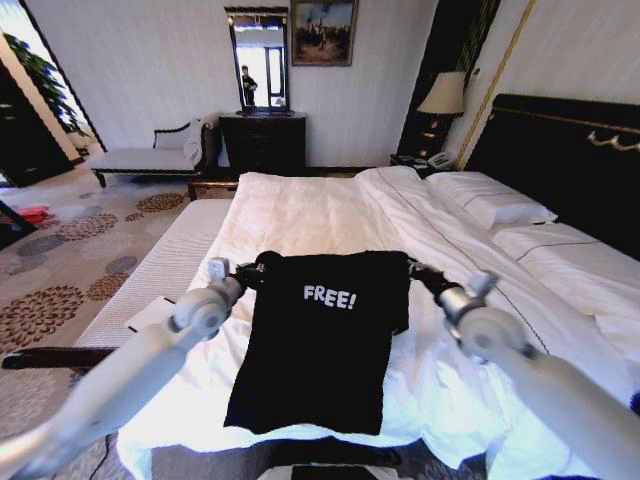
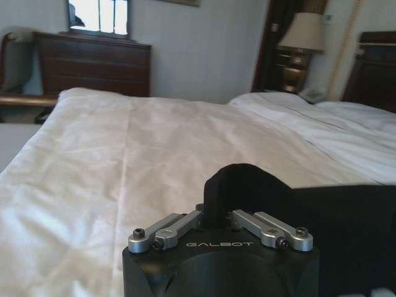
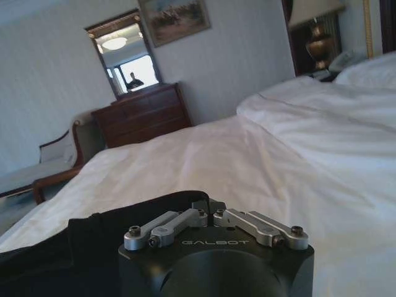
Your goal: Fold the clothes on the bed.
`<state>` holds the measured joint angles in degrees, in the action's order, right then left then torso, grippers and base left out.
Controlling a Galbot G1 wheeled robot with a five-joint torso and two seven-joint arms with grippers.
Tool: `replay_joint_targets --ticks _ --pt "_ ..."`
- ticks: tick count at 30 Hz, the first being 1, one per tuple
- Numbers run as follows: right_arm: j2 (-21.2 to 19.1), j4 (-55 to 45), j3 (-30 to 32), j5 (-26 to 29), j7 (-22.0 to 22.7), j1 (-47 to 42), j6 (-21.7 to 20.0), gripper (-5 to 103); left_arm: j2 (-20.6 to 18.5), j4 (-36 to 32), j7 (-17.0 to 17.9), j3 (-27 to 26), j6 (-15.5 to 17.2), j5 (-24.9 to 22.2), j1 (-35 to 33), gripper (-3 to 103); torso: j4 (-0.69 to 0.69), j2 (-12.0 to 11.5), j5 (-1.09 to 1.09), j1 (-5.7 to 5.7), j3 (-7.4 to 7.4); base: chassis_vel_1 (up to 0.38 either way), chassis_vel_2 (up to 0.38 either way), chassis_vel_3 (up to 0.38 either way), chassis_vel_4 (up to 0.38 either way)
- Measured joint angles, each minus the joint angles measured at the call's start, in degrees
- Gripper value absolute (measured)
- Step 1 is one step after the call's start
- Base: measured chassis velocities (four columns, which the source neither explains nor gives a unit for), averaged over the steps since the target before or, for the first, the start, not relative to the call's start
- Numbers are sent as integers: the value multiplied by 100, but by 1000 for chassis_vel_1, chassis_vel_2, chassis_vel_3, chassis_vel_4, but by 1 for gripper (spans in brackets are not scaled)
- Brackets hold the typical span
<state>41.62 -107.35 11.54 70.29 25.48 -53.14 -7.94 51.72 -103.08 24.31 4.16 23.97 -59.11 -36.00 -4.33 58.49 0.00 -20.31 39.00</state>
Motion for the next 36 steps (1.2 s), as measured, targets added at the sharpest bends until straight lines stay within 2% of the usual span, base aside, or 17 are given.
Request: replay_joint_targets --ticks 1,2,6,10,12,17,18,24,26,27,29,30,31,32,35,36 --pt "162 226 -150 -69 -10 206 39 0 123 209 -1 8 -22 45 69 2 1 0 0 0 0 0 0 0 0" --pt "162 226 -150 -69 -10 206 39 0 123 209 -1 8 -22 45 69 2 1 0 0 0 0 0 0 0 0" --pt "765 1276 -703 -412 -28 1115 214 0 588 998 -11 -3 -37 133 309 2 3 0 0 -1 0 0 0 0 0" --pt "1064 1925 -951 -600 -27 1508 272 0 888 1476 -18 -33 -36 178 384 2 1 0 0 -1 0 0 0 0 0" --pt "1157 2112 -1015 -676 -38 1599 292 0 1001 1616 -17 -57 -37 178 394 2 1 0 -1 0 0 0 0 0 0" --pt "1641 2958 -1270 -1115 -213 1939 483 0 1576 2388 -20 -229 -141 429 419 2 -1 0 0 1 -1 0 0 0 0" --pt "1641 2958 -1270 -1115 -213 1939 483 0 1576 2388 -20 -229 -141 429 419 2 -1 0 0 1 -1 0 0 0 0" --pt "2268 3886 -1323 -1411 -286 2179 569 0 1943 3001 -15 -367 23 357 526 0 1 1 -1 1 -1 0 0 0 0" --pt "2588 4372 -1290 -1560 -382 2303 695 0 2091 3255 -37 -389 -27 396 635 10 2 1 0 1 -1 0 0 0 0" --pt "2588 4372 -1290 -1560 -382 2303 695 0 2091 3255 -37 -389 -27 396 635 10 2 1 0 1 -1 0 0 0 0" --pt "2804 4833 -1292 -1699 -459 2472 926 -3 2207 3544 -117 -405 -164 520 819 21 2 0 0 1 0 0 0 0 0" --pt "2884 5028 -1287 -1752 -472 2577 1032 2 2260 3684 -152 -427 -239 602 932 26 1 0 1 0 0 0 0 0 0" --pt "2930 5139 -1243 -1758 -487 2678 1099 8 2320 3849 -190 -486 -318 673 1078 26 1 0 -1 0 -1 0 0 0 0" --pt "2930 5139 -1243 -1758 -487 2678 1099 8 2320 3849 -190 -486 -318 673 1078 26 1 0 -1 0 -1 0 0 0 0" --pt "2908 5225 -1096 -1678 -553 2850 1202 24 2341 4097 -207 -684 -367 631 1376 42 0 1 0 0 -2 0 0 0 0" --pt "2908 5225 -1096 -1678 -553 2850 1202 24 2341 4097 -207 -684 -367 631 1376 42 0 1 0 0 -2 0 0 0 0"
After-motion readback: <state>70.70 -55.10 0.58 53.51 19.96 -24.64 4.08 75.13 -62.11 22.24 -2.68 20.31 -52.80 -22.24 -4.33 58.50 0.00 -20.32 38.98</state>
